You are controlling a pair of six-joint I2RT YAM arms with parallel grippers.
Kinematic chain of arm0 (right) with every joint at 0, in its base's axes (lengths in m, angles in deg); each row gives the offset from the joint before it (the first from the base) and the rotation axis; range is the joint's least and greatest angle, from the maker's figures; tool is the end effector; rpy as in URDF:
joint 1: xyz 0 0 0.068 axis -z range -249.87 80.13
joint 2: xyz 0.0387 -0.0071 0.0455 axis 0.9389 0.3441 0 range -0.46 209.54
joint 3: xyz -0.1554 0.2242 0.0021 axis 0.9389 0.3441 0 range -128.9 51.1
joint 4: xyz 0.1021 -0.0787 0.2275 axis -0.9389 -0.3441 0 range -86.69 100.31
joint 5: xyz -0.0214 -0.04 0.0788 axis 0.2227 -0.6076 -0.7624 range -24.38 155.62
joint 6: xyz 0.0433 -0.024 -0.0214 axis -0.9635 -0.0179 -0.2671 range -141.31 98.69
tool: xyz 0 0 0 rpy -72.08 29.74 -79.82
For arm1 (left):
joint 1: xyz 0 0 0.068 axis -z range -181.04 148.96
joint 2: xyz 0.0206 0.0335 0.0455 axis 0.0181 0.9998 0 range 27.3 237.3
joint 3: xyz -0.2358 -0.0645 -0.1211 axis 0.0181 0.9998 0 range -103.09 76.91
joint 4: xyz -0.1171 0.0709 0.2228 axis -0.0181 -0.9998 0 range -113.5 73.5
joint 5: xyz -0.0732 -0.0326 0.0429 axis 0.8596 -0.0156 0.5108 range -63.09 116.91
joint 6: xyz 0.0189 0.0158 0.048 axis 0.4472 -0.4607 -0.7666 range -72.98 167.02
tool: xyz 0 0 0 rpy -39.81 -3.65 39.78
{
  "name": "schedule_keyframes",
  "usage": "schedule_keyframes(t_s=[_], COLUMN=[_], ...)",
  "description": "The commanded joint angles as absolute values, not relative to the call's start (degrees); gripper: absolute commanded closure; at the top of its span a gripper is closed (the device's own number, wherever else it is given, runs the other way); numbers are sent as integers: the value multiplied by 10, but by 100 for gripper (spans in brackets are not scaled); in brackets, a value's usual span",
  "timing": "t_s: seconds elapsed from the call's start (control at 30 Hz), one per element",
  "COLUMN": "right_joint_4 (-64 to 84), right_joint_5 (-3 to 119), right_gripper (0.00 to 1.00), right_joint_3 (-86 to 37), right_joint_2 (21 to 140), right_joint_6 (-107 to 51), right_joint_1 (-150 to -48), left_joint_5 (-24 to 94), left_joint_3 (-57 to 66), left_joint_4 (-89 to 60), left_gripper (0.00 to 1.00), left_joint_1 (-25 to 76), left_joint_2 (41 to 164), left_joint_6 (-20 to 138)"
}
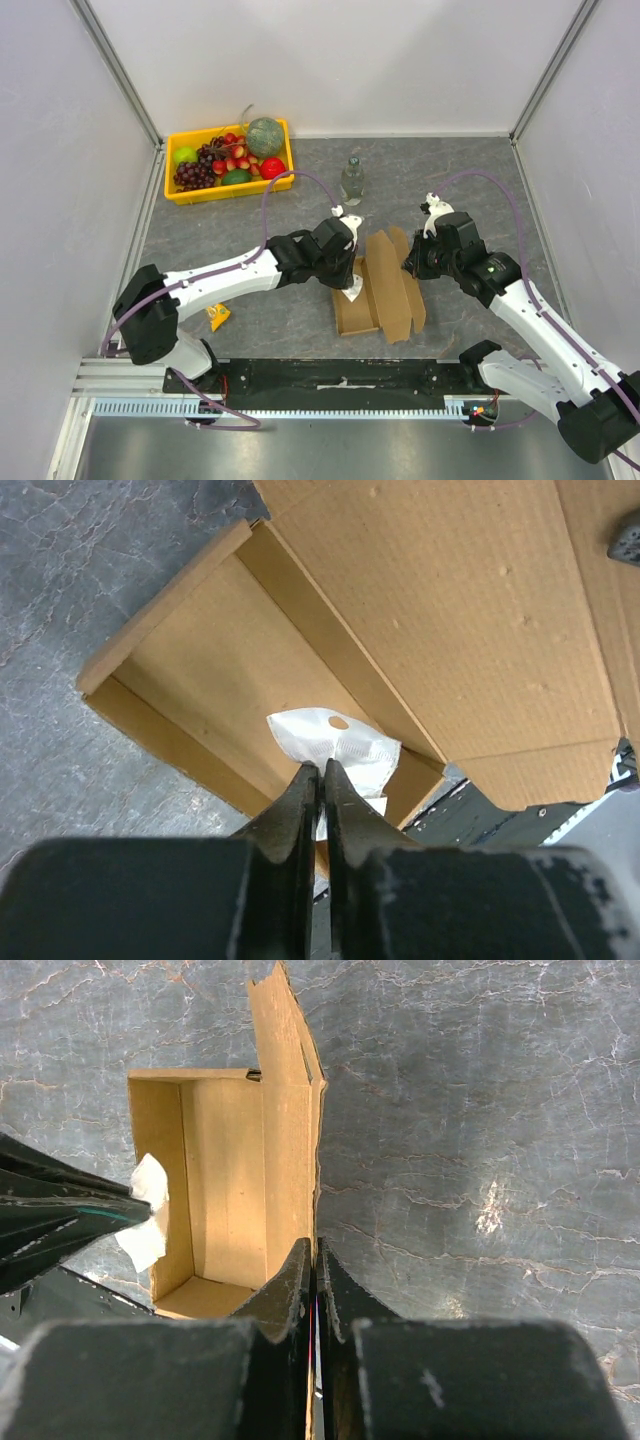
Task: Fold the paper box
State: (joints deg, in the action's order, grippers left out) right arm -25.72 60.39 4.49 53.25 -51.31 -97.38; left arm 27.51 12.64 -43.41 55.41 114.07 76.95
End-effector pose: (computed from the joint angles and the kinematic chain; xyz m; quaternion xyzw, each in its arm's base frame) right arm 0.1707 0.0926 0.2807 0.0018 0.9168 0.2278 0.3281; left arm 0.1797 -0.2717 0.2556 0.2168 0.9125 -0.2410 0.2495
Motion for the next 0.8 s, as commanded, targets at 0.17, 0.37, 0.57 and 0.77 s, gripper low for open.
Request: schedule_keyframes(t_s=[0.17,0.37,0.57,0.77], right_joint_4=[-248,-276,-326,-367], right_joint_5=[597,603,580,557], right_gripper=[92,93,100,100], right_joint_3=[32,2,-74,-168], right_joint_2=[536,567,623,710], right_joint_6=[-505,-471,-384,-307], right_joint_1=[-973,-973,-973,-977], left_joint_5=[273,215,192,236], left_joint_3=[126,140,221,284], left_joint_4=[-396,-398,-379,-357], left_gripper=[47,38,35,30], left_joint_1=[560,552,484,371], left_joint_2=[1146,1090,960,855], left_joint_6=[795,795,803,798])
